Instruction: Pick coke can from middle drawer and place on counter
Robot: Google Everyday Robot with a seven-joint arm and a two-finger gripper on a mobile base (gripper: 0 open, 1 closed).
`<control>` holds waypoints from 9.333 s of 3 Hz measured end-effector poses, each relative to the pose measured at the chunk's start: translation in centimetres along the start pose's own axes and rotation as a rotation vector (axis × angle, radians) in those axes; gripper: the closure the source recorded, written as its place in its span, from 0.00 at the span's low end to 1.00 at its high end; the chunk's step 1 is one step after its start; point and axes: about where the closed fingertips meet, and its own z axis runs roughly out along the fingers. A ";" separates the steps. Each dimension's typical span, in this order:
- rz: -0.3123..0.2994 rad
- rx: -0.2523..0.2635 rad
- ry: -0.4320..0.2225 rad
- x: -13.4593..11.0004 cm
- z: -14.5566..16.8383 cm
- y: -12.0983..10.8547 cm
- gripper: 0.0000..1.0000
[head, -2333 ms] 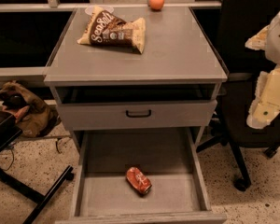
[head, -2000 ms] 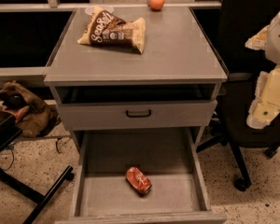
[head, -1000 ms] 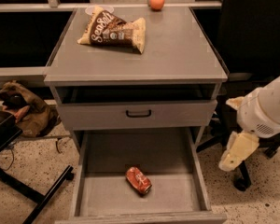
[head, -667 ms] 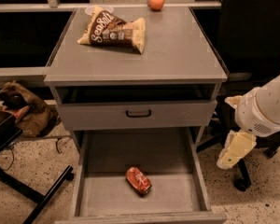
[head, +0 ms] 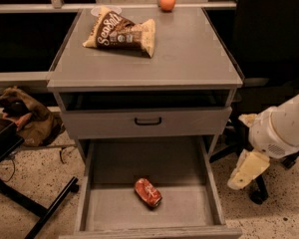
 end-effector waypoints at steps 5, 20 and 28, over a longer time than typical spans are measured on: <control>0.123 -0.088 -0.206 0.1 19.7 6.6 0.00; 0.169 -0.040 -0.581 -8.1 45.7 8.3 0.65; -0.139 0.092 -0.760 -23.1 10.2 -3.4 1.00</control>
Offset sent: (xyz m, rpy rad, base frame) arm -0.0313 0.0372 -0.1841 0.1831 0.0997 -0.2329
